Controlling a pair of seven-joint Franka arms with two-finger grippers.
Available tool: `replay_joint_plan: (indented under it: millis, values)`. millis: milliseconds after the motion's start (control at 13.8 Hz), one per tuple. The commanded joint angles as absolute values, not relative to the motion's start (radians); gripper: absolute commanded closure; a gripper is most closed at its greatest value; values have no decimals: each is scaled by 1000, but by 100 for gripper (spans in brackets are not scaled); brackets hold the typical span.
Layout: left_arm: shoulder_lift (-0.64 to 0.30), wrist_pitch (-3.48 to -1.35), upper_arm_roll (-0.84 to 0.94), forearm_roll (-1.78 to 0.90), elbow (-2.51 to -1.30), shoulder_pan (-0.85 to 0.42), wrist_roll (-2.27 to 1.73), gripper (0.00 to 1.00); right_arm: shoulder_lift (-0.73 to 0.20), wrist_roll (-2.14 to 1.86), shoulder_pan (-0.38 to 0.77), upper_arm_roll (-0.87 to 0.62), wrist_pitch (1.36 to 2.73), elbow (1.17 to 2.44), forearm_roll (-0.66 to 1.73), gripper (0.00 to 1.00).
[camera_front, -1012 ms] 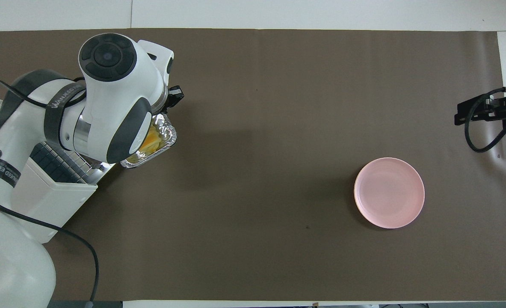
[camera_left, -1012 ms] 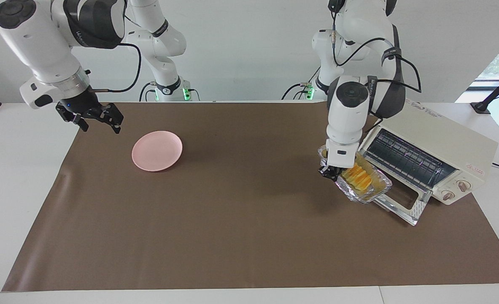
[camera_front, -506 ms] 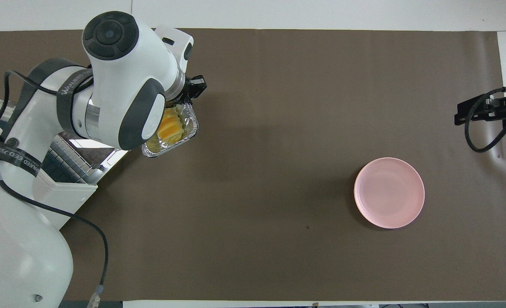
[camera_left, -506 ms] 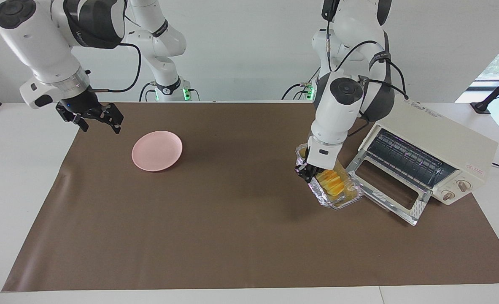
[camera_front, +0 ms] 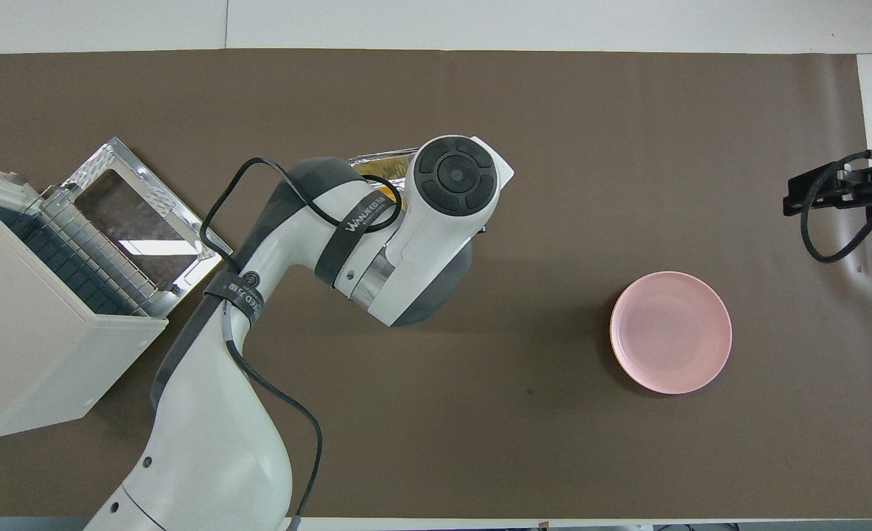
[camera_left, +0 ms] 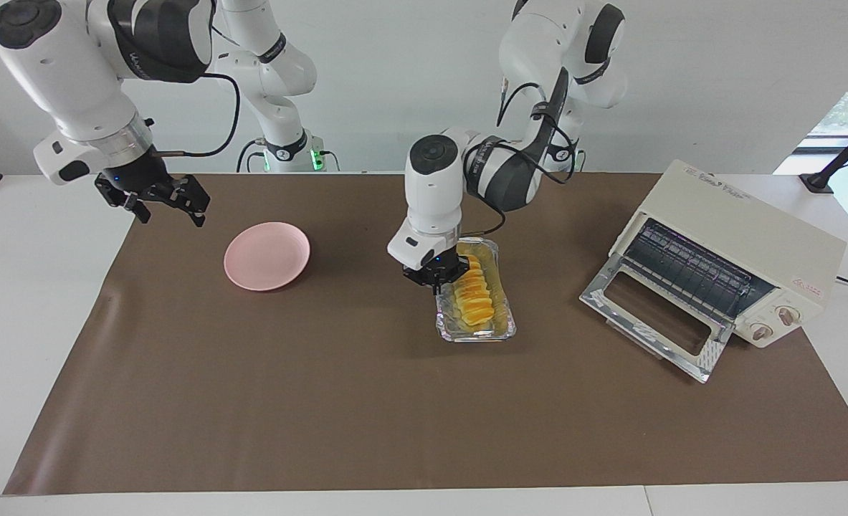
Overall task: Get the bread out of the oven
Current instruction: 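Carry the foil tray to the table center and lower it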
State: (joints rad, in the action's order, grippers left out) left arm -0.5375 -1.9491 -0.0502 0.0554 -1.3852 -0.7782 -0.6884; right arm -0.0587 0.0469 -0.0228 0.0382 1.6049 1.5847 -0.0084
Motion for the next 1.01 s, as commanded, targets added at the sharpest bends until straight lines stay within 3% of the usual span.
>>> replay_joint_plan:
  millis: [0, 867, 940]
  values:
    - [-570, -1928, -72, 77, -1362, -869, -689, 100, -35, 31, -41, 25, 1600, 1608, 2, 0]
    - [-630, -2080, -74, 104, -1420, -930, -838, 100, -35, 31, -41, 25, 1600, 1608, 2, 0]
    - [-630, -2086, -74, 106, -1420, -930, -838, 82, -35, 31, -41, 25, 1600, 1608, 2, 0]
